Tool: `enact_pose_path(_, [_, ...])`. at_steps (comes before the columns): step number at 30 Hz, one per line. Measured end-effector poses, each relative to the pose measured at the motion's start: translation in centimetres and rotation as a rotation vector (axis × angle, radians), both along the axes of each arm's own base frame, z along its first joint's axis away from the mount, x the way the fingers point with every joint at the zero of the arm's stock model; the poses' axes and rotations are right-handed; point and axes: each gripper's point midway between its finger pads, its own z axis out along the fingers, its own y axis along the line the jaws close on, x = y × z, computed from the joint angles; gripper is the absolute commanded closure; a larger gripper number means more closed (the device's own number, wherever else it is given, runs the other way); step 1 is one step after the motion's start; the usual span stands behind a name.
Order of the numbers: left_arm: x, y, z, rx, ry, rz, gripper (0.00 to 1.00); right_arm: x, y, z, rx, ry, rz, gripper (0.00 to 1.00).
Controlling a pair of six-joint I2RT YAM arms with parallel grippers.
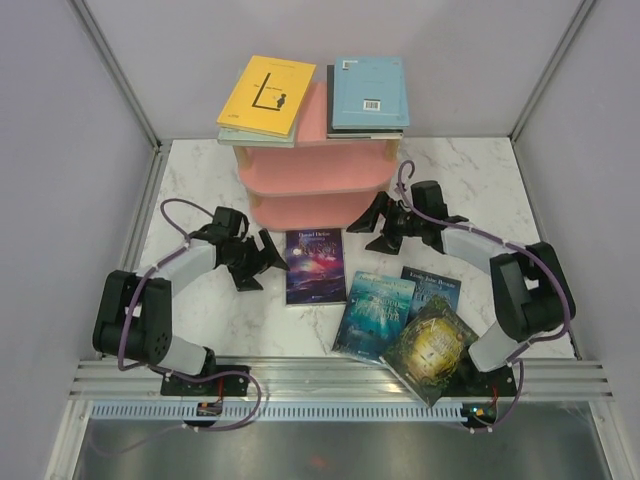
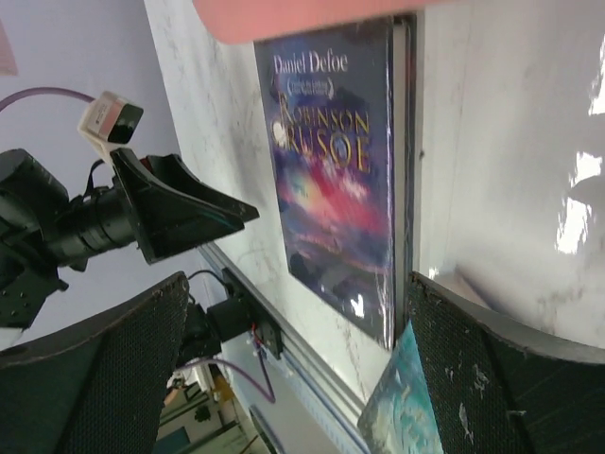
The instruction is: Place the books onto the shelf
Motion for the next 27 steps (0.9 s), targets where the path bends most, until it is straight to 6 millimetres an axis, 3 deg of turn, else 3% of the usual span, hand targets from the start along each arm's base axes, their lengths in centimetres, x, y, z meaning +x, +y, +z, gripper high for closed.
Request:
enact_pose_path(4, [1.4,-0.1,-1.2,0.016,-0.002,0.003,0.03,2.7,1.5,-1.2,-0.039,-0.032,0.004,0.06])
enact_pose_path(7, [2.1,-0.4,-1.7,0.009,0.000,0.002,0.03,4.1,1.8,-3.3,-0.103,-0.047,-0.008,0.07])
enact_pose_path(10, [2.7,-0.8,-1.6,-0.009,-0.022,-0.004,0.03,3.7,2.7,-7.3,-0.192,-0.007,0.008,0.08])
enact_pose_path(11, [3.0,-1.0,-1.6,-0.016,-0.033,-0.005,0.03,3.3,3.7,-7.6,-0.176,0.006,0.029,0.08])
enact_pose_path(20, [4.4,-4.8,-1.2,-0.194,-0.155,-0.063,0.05,2.0,8.7,-7.6,-0.127,-0.054,0.072,0.09])
enact_pose_path(26, [2.4,-7.8,-0.7,-0.393,-0.209,-0.132,0.09,0.6,10.3,-7.6,-0.060,-0.104,0.113,0.10])
enact_pose_path(27, [2.0,-8.0,-0.6,-0.410,-0.207,-0.139,0.13,0.1,10.5,-7.5,-0.050,-0.113,0.124,0.10])
